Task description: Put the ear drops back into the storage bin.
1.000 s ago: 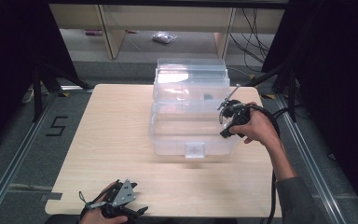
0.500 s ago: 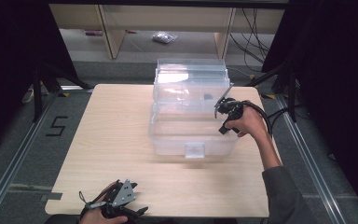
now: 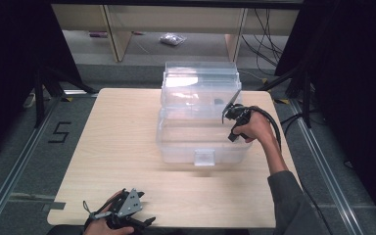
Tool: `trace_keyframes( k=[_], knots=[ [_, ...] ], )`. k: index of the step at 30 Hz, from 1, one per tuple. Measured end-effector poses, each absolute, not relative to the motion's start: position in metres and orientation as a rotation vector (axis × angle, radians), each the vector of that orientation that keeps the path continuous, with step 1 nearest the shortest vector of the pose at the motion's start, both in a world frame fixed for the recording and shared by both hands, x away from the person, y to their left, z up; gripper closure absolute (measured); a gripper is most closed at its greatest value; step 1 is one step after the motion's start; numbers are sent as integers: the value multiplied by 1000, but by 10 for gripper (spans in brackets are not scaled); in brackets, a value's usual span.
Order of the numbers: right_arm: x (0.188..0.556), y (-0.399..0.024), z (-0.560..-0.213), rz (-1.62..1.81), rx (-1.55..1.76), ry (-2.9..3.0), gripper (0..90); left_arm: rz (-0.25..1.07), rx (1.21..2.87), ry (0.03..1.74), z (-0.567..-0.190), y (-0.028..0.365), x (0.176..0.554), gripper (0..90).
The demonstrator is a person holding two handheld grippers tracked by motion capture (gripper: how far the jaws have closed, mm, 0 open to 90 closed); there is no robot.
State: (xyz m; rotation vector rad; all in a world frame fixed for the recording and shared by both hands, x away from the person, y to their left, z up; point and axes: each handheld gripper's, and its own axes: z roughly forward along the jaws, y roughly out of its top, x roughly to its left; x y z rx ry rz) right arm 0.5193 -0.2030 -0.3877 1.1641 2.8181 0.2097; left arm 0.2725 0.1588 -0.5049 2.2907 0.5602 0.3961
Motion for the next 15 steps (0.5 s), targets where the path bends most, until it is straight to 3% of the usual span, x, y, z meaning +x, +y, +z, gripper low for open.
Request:
trace_keyframes(
  k=[15],
  knots=[
    [529, -204, -405, 142, 1231, 2798, 601, 384, 2294, 562, -505, 159, 272, 150]
  ],
)
